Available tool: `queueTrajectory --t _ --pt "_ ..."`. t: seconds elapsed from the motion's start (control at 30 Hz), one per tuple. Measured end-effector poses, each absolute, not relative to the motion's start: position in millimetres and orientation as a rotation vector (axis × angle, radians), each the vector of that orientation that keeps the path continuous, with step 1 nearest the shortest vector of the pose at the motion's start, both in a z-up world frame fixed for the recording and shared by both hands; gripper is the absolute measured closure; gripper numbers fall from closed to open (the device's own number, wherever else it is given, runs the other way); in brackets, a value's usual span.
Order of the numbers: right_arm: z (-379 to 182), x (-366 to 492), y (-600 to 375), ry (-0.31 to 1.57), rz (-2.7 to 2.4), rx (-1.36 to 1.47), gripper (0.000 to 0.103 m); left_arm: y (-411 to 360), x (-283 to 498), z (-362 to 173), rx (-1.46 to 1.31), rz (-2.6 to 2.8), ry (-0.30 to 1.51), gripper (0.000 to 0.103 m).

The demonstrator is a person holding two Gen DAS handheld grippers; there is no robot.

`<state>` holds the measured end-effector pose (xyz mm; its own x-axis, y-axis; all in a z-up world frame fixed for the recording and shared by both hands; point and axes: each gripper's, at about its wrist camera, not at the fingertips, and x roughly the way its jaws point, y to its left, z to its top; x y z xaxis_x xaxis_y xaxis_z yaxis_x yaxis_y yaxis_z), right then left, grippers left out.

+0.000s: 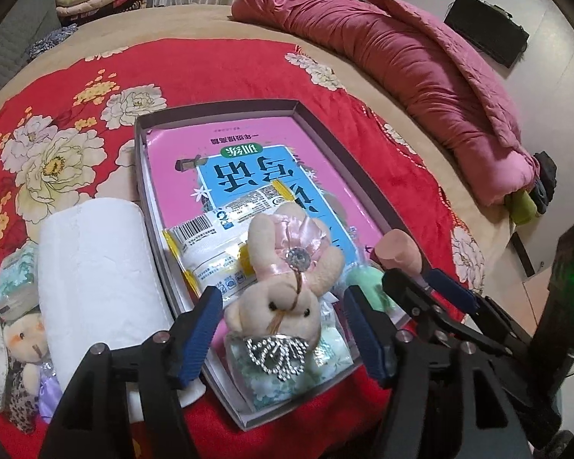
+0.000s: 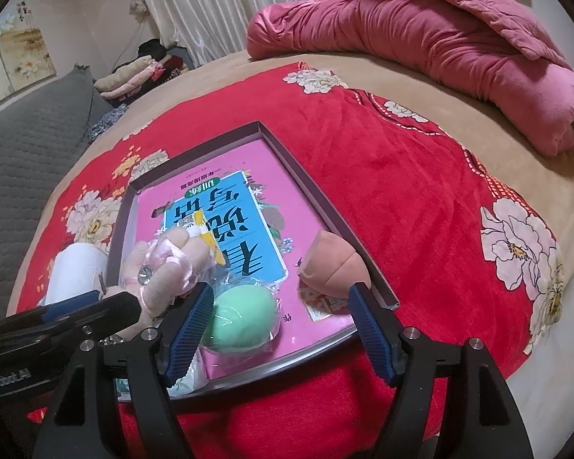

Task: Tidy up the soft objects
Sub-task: 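Lower the white rabbit plush into the tray and open the left gripper, then move both grippers toward the scrunchies and bear plush beside the paper roll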

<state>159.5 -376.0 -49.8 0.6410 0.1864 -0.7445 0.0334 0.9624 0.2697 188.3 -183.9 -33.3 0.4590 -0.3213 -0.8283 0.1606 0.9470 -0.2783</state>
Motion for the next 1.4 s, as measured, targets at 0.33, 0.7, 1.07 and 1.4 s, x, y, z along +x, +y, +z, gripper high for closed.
queueTrajectory --t 0.33,0.7,1.07,1.4 --pt "-37 153 -370 0.810 0.056 0.212 0.027 -171 157 -1 -0.199 -0.307 0.970 0.037" --pt "12 130 -319 0.661 0.201 0.100 0.027 -89 114 28 -0.313 -0.205 0.888 0.037" --pt "49 106 -252 0.623 0.319 -0.006 0.027 12 75 21 -0.371 0.019 0.874 0.037" --pt "65 81 -194 0.612 0.419 -0.117 0.027 61 54 16 -0.438 0.084 0.858 0.037"
